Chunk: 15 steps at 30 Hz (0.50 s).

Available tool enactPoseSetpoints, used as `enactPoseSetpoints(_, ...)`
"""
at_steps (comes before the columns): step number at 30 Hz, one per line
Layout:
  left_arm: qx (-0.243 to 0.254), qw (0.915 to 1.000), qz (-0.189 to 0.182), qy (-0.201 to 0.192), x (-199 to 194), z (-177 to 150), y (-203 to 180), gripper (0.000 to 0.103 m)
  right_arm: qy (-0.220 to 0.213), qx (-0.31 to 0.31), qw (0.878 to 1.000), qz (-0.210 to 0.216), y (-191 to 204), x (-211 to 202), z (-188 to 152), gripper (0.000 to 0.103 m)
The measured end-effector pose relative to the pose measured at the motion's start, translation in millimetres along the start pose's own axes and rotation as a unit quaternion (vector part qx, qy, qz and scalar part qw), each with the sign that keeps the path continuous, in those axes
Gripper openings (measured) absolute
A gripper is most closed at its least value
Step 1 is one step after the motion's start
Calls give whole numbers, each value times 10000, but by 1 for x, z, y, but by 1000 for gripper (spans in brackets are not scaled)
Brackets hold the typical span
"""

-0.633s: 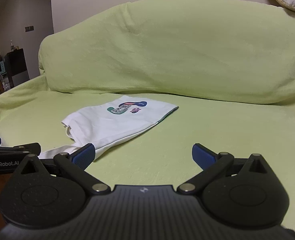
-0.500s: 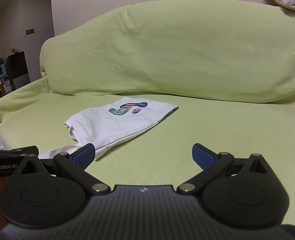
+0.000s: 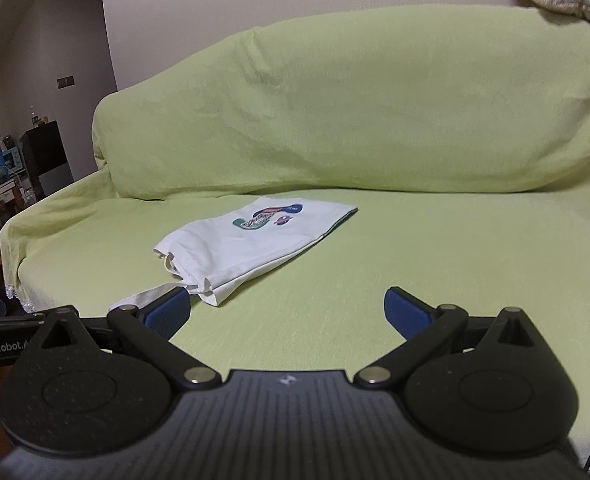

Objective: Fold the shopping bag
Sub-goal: 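Move both grippers toward the white tote bag on the sofa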

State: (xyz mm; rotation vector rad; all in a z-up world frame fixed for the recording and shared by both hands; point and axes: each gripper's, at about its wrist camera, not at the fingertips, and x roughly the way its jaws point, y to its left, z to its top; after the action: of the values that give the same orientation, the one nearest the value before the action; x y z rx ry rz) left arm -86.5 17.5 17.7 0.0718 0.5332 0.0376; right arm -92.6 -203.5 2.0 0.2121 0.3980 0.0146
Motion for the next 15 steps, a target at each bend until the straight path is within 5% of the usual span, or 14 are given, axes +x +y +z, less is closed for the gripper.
enactPoseSetpoints(15,111,9998,-95,128,13,2,0,101,-35,47,9998,-172,-2,-9,2,102)
